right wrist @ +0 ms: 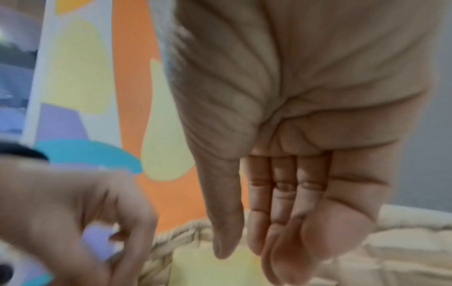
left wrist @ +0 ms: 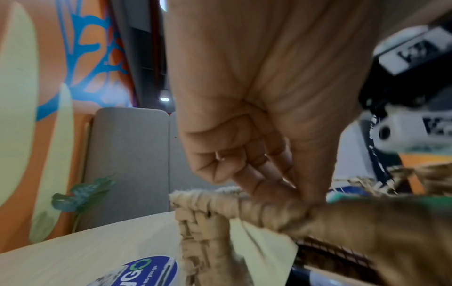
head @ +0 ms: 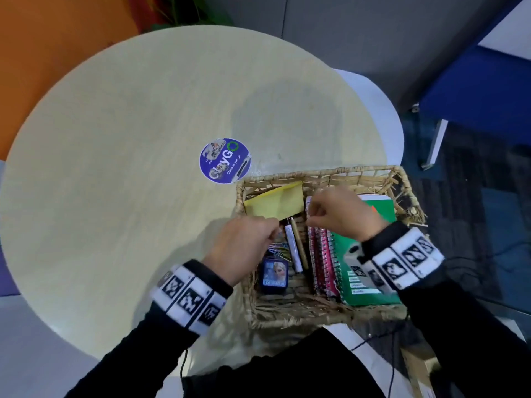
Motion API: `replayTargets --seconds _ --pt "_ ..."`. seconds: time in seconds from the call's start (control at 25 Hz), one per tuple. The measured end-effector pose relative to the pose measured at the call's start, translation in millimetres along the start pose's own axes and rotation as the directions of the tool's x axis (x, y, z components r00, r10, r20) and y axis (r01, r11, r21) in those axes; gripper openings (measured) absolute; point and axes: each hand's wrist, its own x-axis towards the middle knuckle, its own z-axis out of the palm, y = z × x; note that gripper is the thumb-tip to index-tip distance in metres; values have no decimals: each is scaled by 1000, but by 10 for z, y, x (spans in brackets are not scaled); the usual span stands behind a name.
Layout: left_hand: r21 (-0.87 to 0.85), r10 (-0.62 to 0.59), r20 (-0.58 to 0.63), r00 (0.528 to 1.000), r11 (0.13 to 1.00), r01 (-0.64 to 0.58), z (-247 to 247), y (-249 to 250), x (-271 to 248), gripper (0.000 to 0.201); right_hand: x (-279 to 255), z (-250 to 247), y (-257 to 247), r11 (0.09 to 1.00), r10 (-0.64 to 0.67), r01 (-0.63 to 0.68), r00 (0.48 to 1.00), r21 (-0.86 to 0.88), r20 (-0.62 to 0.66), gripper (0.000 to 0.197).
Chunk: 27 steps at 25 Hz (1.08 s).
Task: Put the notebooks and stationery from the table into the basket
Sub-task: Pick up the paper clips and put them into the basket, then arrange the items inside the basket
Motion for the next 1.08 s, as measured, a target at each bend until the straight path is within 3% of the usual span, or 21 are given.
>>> replayTargets --seconds 0.16,0.28,0.4,0.48,0.52,0.6,0.64,0.68,0.72,0.76,0.84,0.88,0.96,1.08 --pt "363 -18 266 964 928 -83 130 149 197 23 -655 -63 328 977 135 -102 976 185 -173 10" --pt "453 -46 415 909 877 -163 280 156 308 23 -1002 62 497 955 226 -179 956 235 -188 11" --pt "479 -59 465 884 856 -194 336 227 318 22 -1228 160 623 924 313 -234 917 301 -247 13" --pt "430 -87 402 911 897 -104 287 266 265 16 -1358 195 691 897 367 -230 864 378 -346 10" --pt "352 -77 319 944 935 -43 246 252 232 17 -1428 201 729 876 411 -226 811 426 -415 6" --pt "134 -76 48 996 989 69 127 154 146 29 -1564 238 850 856 487 -241 675 459 -554 8" --pt "9 -132 -101 986 991 134 62 101 84 37 -1629 282 946 851 514 -281 625 445 -588 15" --pt "-86 -228 -204 952 973 214 51 26 4 45 -1680 364 1044 829 555 -346 607 440 -569 25" --pt "-140 -327 -247 912 943 301 33 -38 -87 53 -1726 456 1133 783 618 -436 620 443 -483 36" --pt "-161 -417 -214 883 907 389 42 -99 -173 61 -1759 552 1207 726 679 -527 648 441 -344 47" --pt "-177 -508 -28 861 850 496 158 -177 -283 70 -1797 725 1268 614 741 -631 667 474 -73 52" --pt "-179 -496 73 865 847 500 246 -181 -318 68 -1813 783 1244 572 739 -620 673 537 -11 45" --pt "-170 -436 124 892 876 452 394 -166 -337 49 -1827 877 1212 545 722 -522 690 656 -52 28" --pt "-151 -397 -31 917 909 389 491 -137 -366 27 -1861 927 1178 584 710 -456 688 672 -151 9"
